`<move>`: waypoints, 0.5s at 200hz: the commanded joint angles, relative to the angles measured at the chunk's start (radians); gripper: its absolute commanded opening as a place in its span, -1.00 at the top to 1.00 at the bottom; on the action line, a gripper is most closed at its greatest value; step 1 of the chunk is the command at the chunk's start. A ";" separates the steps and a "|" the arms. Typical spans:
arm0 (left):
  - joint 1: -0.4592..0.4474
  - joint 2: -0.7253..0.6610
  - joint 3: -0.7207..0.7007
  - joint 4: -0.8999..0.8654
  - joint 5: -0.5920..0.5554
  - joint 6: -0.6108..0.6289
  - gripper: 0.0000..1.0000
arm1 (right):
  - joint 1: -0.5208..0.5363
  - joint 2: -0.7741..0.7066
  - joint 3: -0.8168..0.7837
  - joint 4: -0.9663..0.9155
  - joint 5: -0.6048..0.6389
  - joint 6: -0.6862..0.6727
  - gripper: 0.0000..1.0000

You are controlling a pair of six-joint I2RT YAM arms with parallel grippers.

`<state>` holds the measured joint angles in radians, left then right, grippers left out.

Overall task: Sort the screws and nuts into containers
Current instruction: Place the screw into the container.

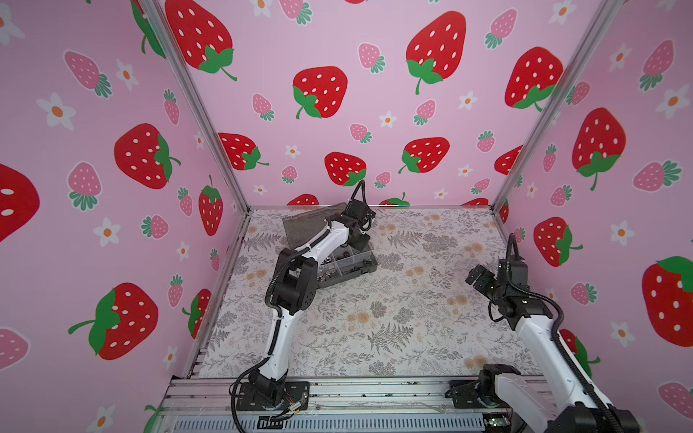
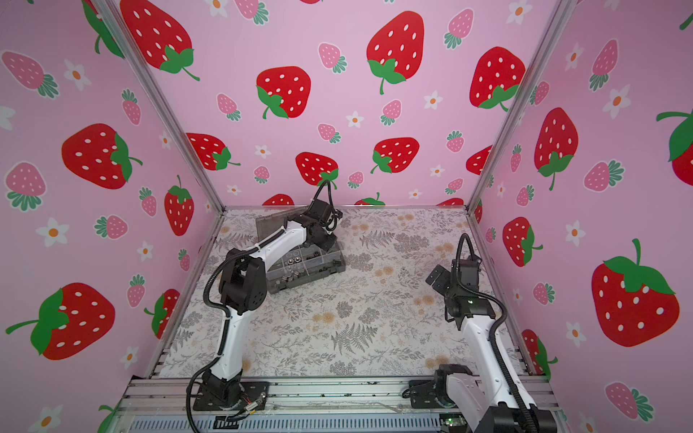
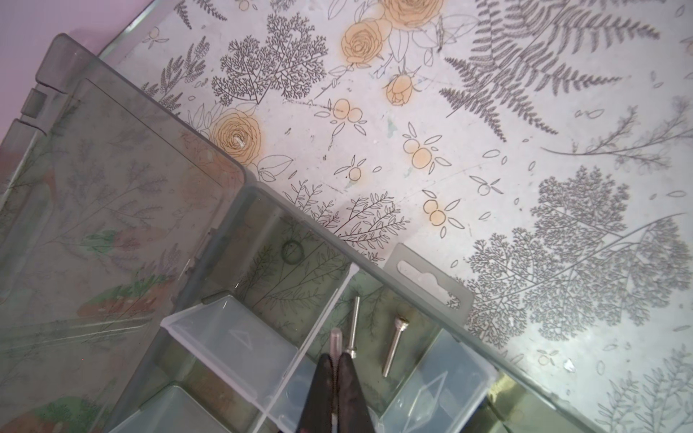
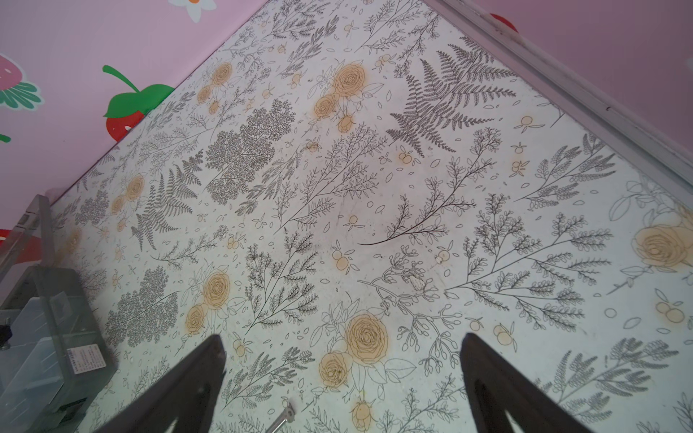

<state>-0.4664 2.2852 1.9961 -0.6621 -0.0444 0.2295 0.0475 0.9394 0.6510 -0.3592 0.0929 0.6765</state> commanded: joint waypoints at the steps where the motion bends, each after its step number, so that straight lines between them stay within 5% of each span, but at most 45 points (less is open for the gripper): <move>1: 0.002 0.015 0.056 -0.039 0.010 0.032 0.96 | -0.005 -0.013 -0.009 -0.001 -0.005 -0.004 -0.99; 39: 0.000 0.005 0.049 -0.049 0.022 0.015 0.55 | -0.002 -0.010 -0.013 -0.002 -0.015 -0.008 -0.99; 100: -0.005 -0.084 0.002 -0.037 0.036 -0.042 0.47 | 0.062 0.008 -0.014 -0.024 0.036 0.005 -0.99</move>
<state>-0.4675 2.2803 2.0098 -0.6827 -0.0269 0.2188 0.0757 0.9413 0.6491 -0.3634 0.0963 0.6765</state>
